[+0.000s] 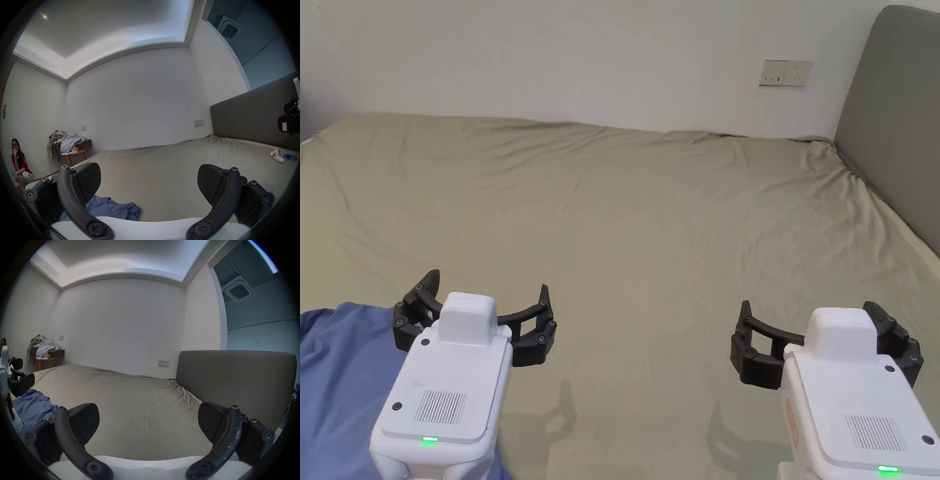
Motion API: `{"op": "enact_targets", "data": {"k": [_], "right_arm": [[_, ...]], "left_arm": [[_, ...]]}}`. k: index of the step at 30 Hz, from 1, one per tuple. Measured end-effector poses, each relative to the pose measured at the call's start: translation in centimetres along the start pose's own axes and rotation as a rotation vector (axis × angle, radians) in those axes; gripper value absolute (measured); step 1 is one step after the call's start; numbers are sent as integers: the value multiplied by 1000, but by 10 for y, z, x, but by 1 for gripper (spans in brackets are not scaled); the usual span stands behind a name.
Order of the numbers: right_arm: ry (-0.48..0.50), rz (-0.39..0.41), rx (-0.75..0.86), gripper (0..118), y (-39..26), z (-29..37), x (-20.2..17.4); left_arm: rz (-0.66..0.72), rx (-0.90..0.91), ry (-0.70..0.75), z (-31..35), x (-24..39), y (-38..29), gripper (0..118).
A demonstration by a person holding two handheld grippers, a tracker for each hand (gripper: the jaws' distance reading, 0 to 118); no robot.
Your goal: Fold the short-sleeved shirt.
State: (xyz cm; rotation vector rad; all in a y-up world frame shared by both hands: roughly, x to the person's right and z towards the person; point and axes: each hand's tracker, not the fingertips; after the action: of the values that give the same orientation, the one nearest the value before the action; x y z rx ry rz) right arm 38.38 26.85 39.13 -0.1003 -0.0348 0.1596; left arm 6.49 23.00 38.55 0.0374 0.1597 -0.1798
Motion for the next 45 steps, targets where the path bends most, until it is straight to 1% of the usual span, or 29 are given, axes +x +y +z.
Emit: {"op": "enact_targets", "data": {"k": [6,7,8,9,10,11,12,13,15,18,22,25,35,40,44,45], "right_arm": [[1,-7,-13,118,1,-2,0],[3,-8,-11,116,1,-2,0],[4,-11,-13,106,1,-2,0],[7,-12,-16,90,2,-2,0],[7,-13,-21,62,2,-3,0],[7,-13,-25,32,2,-4,-1],[7,-11,-25,7,3,-5,-1],[0,-9,-25,2,3,-5,-3],[7,-8,-21,1,5,-4,-3],[19,-1,-16,1,8,-6,-9],[88,6,-11,1,14,-16,-31],[172,2,2,1,20,-25,-61],[488,-7,47,1,36,-31,-196],[585,-7,44,1,38,-24,-244],[631,-3,41,1,39,-20,-266],[638,-2,41,1,38,-19,-266]], "left_arm": [[10,-9,-9,-2,1,0,117],[14,-9,-9,-2,2,1,113],[19,-9,-11,-1,2,2,106],[26,-13,-18,-1,2,3,91],[38,-22,-24,-2,3,4,62],[53,-29,-29,-2,2,4,29],[58,-38,-26,-4,2,4,1],[60,-41,-25,-5,2,5,0],[95,-64,-42,-4,-5,5,0],[93,-64,2,-3,-12,3,0],[88,-74,58,4,-40,-1,0],[66,-84,141,14,-71,-5,0],[8,-144,459,78,-202,-16,0],[-6,-179,562,113,-246,-20,0],[12,-224,600,127,-267,-28,0],[20,-242,601,127,-269,-30,0]]}}
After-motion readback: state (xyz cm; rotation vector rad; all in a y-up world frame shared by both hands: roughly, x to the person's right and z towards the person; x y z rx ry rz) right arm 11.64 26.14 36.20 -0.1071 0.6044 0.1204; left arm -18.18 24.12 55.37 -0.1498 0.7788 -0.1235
